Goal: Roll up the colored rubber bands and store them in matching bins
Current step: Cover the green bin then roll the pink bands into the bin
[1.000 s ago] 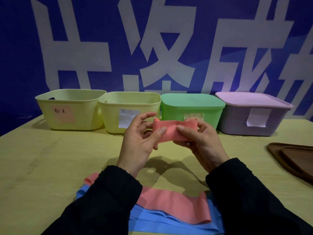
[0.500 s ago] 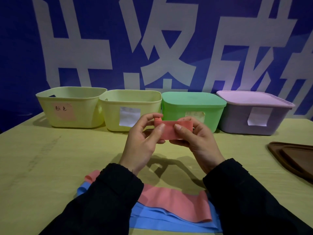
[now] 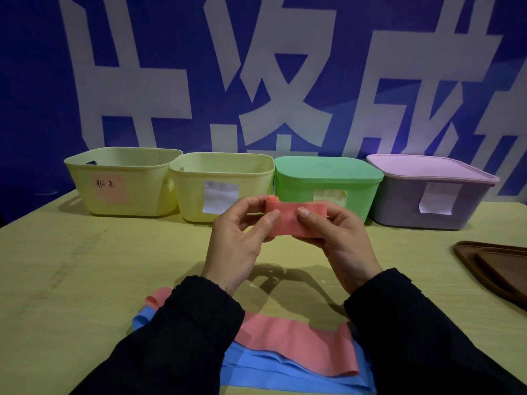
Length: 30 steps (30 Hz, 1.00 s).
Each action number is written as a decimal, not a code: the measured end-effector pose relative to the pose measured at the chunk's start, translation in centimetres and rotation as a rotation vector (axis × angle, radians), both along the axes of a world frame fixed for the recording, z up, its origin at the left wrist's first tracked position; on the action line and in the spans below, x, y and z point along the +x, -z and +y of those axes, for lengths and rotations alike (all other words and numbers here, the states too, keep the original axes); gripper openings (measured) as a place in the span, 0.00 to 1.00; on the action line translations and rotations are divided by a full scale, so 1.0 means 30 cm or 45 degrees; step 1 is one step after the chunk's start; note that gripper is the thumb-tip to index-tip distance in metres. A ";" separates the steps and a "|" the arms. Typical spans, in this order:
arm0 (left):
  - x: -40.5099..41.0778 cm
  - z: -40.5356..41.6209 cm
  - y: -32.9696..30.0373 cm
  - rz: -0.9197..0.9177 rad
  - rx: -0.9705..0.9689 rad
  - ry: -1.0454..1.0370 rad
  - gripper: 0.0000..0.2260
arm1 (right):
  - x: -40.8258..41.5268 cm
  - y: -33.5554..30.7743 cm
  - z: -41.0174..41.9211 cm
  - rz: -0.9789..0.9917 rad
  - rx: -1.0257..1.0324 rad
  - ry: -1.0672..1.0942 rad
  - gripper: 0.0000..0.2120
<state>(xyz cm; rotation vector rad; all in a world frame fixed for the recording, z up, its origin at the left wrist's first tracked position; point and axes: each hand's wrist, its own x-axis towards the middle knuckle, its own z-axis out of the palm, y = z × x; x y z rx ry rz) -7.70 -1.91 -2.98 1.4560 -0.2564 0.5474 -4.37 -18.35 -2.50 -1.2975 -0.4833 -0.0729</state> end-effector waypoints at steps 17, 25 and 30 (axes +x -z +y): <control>-0.007 -0.007 0.001 0.017 0.025 0.028 0.10 | 0.007 0.013 0.001 -0.041 -0.082 0.054 0.10; -0.011 -0.016 0.007 0.019 0.067 0.086 0.12 | 0.003 0.014 0.003 -0.047 -0.112 0.057 0.06; -0.007 -0.016 0.004 0.036 0.037 0.042 0.13 | 0.011 0.020 0.004 -0.053 -0.132 0.042 0.05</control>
